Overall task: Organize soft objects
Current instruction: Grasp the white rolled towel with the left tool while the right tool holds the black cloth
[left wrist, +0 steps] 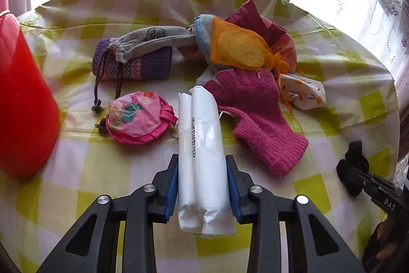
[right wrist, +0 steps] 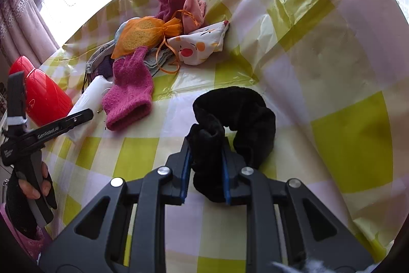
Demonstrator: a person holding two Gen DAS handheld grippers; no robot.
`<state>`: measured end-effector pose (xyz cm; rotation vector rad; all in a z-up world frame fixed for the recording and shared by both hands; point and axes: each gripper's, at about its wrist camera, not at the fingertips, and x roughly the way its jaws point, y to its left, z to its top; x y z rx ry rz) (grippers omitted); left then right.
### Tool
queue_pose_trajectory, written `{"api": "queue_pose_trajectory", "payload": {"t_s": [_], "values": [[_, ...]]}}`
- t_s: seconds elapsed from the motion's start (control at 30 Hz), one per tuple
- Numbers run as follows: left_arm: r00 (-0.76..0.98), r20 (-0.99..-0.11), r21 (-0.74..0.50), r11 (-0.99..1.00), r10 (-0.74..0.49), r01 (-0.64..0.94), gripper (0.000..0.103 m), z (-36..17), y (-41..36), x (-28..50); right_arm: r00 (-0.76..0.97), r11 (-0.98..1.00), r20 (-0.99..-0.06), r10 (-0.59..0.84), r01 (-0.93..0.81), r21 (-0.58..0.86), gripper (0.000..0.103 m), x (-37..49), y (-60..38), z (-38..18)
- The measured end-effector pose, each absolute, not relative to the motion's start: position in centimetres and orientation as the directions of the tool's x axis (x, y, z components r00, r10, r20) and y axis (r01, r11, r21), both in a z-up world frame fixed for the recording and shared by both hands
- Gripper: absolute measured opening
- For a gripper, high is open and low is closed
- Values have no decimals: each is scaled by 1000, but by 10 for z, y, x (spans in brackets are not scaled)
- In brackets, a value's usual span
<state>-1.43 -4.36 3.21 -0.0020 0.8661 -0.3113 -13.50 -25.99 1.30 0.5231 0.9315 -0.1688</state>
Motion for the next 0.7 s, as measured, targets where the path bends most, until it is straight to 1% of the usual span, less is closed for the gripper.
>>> {"api": "queue_pose_trajectory", "payload": {"t_s": [0.1, 0.2, 0.3, 0.37, 0.43, 0.47, 0.5, 0.63, 0.67, 0.7], "values": [[624, -731, -123, 953, -275, 276, 35, 38, -25, -62, 601, 863, -794, 84, 355, 360, 24, -137, -260, 14], [631, -734, -120, 963, -251, 243, 35, 35, -9, -94, 603, 865, -793, 81, 354, 357, 23, -137, -259, 15], [592, -768, -131, 965, -245, 229, 36, 21, -6, -96, 598, 870, -799, 68, 356, 341, 23, -137, -257, 16], [590, -765, -158, 964, -257, 214, 37, 17, -4, -90, 590, 872, -805, 62, 360, 331, 23, -136, -256, 16], [597, -769, -133, 970, -230, 202, 43, 16, -7, -84, 585, 875, -809, 57, 362, 323, 23, -135, -256, 15], [597, -775, -107, 974, -209, 202, 55, 16, -11, -80, 581, 876, -812, 56, 362, 320, 23, -135, -256, 14], [598, -780, -77, 976, -185, 202, 64, 14, -14, -76, 578, 877, -814, 56, 361, 316, 23, -134, -256, 14], [593, -790, -27, 975, -155, 219, 63, 11, -18, -71, 569, 884, -821, 52, 356, 303, 23, -132, -256, 13], [598, -788, -12, 974, -147, 224, 56, 11, -19, -74, 568, 885, -821, 50, 356, 300, 23, -132, -255, 13], [604, -783, -7, 973, -148, 230, 45, 12, -19, -78, 567, 887, -822, 49, 355, 297, 23, -131, -255, 12]]}}
